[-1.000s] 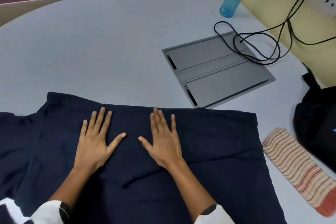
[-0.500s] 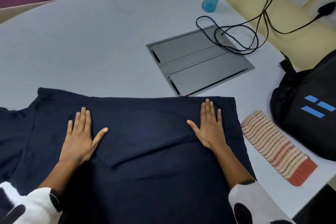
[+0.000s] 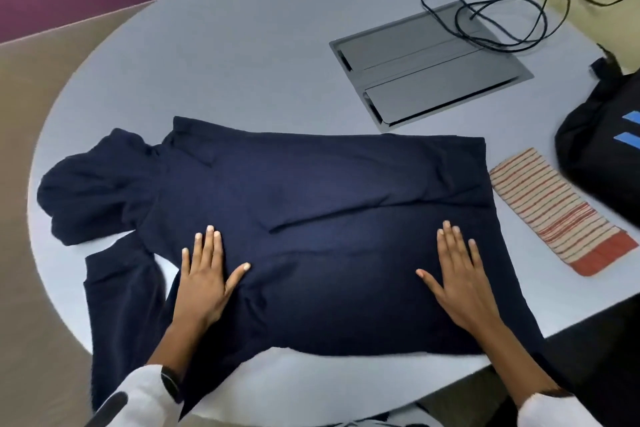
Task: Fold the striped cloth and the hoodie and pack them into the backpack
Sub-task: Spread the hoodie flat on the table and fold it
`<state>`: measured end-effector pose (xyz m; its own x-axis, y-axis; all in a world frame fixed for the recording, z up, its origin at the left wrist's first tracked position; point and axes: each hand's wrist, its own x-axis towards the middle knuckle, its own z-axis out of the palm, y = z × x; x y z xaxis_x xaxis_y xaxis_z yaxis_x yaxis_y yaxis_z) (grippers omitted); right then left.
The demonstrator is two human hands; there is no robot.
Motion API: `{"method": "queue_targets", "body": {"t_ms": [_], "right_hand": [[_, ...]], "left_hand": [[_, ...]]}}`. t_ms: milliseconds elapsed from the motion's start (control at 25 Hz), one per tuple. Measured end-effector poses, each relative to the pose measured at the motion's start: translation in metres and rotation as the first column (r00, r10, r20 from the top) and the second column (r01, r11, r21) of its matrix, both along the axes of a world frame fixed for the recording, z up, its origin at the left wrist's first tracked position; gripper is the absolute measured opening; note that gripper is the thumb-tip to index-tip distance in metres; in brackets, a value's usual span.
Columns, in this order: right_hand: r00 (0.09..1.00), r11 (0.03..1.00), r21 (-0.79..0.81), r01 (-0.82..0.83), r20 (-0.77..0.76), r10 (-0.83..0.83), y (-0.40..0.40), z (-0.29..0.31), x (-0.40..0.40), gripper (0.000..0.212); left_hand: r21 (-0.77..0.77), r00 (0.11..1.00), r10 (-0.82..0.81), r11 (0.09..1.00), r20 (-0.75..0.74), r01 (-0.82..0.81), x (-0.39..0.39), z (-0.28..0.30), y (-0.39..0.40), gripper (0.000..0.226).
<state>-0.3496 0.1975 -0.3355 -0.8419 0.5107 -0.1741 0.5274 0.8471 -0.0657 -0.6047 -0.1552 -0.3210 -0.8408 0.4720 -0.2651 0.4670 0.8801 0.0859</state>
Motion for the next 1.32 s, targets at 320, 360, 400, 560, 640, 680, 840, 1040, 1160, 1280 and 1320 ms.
{"method": "queue_targets", "body": {"t_ms": [320, 360, 400, 560, 640, 680, 840, 1040, 1160, 1280, 1320], "right_hand": [[0.997, 0.998, -0.049, 0.039, 0.071, -0.035, 0.009, 0.006, -0.017, 0.094], [0.995, 0.997, -0.068, 0.037, 0.09, -0.031, 0.009, 0.008, -0.018, 0.096], [0.994, 0.996, -0.079, 0.038, 0.107, -0.029, 0.007, 0.011, -0.017, 0.097], [0.991, 0.995, -0.066, 0.076, 0.113, -0.068, -0.015, 0.01, 0.009, 0.095], [0.989, 0.994, -0.06, 0.093, 0.125, -0.085, -0.032, 0.008, 0.032, 0.097], [0.988, 0.994, -0.053, 0.091, 0.132, -0.083, -0.038, 0.007, 0.043, 0.1], [0.983, 0.994, -0.054, 0.098, 0.164, -0.088, -0.053, 0.014, 0.066, 0.111], [0.975, 0.992, -0.119, 0.033, 0.223, -0.006, -0.064, 0.025, 0.09, 0.096], [0.975, 0.995, -0.096, -0.026, 0.215, 0.046, -0.057, 0.025, 0.096, 0.088], [0.988, 0.999, -0.032, -0.009, 0.153, 0.014, -0.052, 0.025, 0.094, 0.065], [0.991, 1.0, 0.006, 0.009, 0.131, -0.01, -0.05, 0.025, 0.094, 0.063]], "left_hand": [[-0.031, 0.998, 0.028, 0.999, 0.061, -0.026, 0.098, 0.004, -0.042, 0.07], [-0.046, 0.998, 0.015, 0.999, 0.062, -0.012, 0.098, 0.007, -0.044, 0.07], [-0.059, 0.999, 0.016, 0.998, 0.049, -0.013, 0.097, 0.012, -0.047, 0.073], [-0.108, 0.993, 0.094, 0.99, 0.067, -0.086, 0.1, 0.028, -0.049, 0.092], [-0.125, 0.988, 0.11, 0.987, 0.108, -0.097, 0.111, 0.031, -0.054, 0.097], [-0.135, 0.986, 0.121, 0.985, 0.115, -0.105, 0.118, 0.03, -0.057, 0.098], [-0.113, 0.983, 0.12, 0.988, 0.136, -0.105, 0.134, 0.044, -0.059, 0.098], [-0.062, 0.998, 0.028, 0.998, -0.06, -0.032, 0.126, 0.051, -0.044, 0.048], [0.018, 0.972, -0.233, 0.972, 0.029, 0.233, 0.124, 0.033, -0.045, 0.056], [-0.026, 0.938, -0.346, 0.938, 0.028, 0.347, 0.128, 0.026, -0.053, 0.055], [-0.013, 0.937, -0.349, 0.937, -0.014, 0.349, 0.127, 0.023, -0.059, 0.049]]}}
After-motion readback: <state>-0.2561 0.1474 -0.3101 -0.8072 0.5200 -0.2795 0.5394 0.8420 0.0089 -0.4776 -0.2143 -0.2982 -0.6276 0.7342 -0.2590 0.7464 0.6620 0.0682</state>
